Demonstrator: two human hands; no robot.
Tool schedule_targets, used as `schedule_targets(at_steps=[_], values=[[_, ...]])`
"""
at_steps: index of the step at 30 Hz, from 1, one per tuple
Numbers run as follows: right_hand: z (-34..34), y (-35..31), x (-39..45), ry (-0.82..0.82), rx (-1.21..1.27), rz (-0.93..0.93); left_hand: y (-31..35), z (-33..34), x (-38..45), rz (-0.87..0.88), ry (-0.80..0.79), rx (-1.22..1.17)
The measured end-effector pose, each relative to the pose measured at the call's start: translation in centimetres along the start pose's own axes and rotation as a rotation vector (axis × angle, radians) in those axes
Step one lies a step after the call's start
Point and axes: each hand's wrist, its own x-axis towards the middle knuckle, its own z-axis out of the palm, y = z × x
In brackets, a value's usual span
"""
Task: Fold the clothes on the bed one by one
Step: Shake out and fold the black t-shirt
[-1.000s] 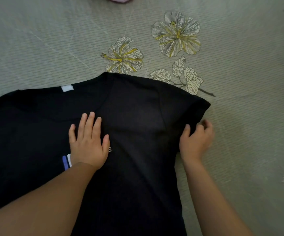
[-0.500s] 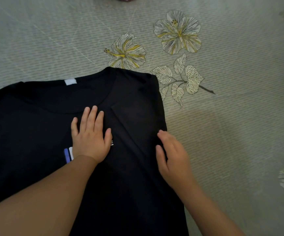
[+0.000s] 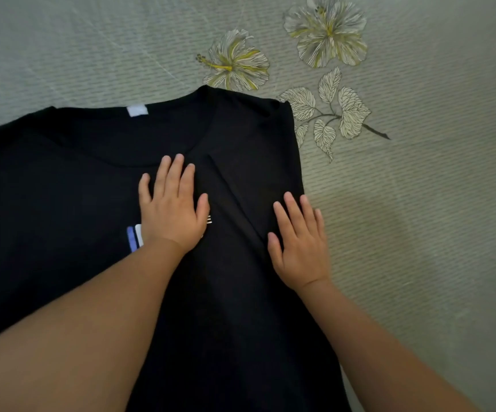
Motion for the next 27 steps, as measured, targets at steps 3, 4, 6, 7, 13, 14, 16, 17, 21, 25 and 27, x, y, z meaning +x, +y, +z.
schedule_targets(at_steps=[3,4,6,7,13,14,16,17,21,25,27], values=[[0.1,0.1,-0.2,0.014,-0.009,-0.008,-0.3,-0.2,0.1,0.005,-0.027,-0.055],[0.1,0.2,-0.1,0.009,-0.009,-0.002,-0.3,-0.5,0.2,0.002,-0.033,-0.149],[-0.1,-0.1,-0.3,-0.022,-0.011,0.007,-0.6,-2.1,0.0,-0.052,-0.029,-0.494],[-0.3,-0.4,-0.4,-0.045,-0.030,0.013,-0.9,-3.2,-0.4,-0.074,-0.003,-0.676],[-1.3,-1.7,-0.3,-0.252,-0.315,0.095,-6.3,-7.7,-4.9,-0.093,0.247,-0.557],[-1.6,-2.2,0.0,-0.263,-0.361,0.114,-7.8,-7.8,-6.0,-0.148,0.306,-0.500],[-2.3,-4.8,0.4,-0.220,-0.354,0.124,-11.5,-7.9,-8.5,-0.310,0.394,-0.374],[-2.4,-6.6,0.7,-0.171,-0.289,0.093,-13.5,-7.9,-9.6,-0.406,0.423,-0.324],[-0.7,-15.1,1.5,-0.079,-0.043,-0.208,-19.3,-8.4,-11.5,-0.724,0.354,-0.370],[2.8,-21.4,3.0,-0.175,0.023,-0.301,-21.5,-9.0,-9.6,-0.746,0.230,-0.489],[4.2,-22.2,3.2,-0.181,0.001,-0.278,-22.0,-9.4,-8.2,-0.834,0.217,-0.628]])
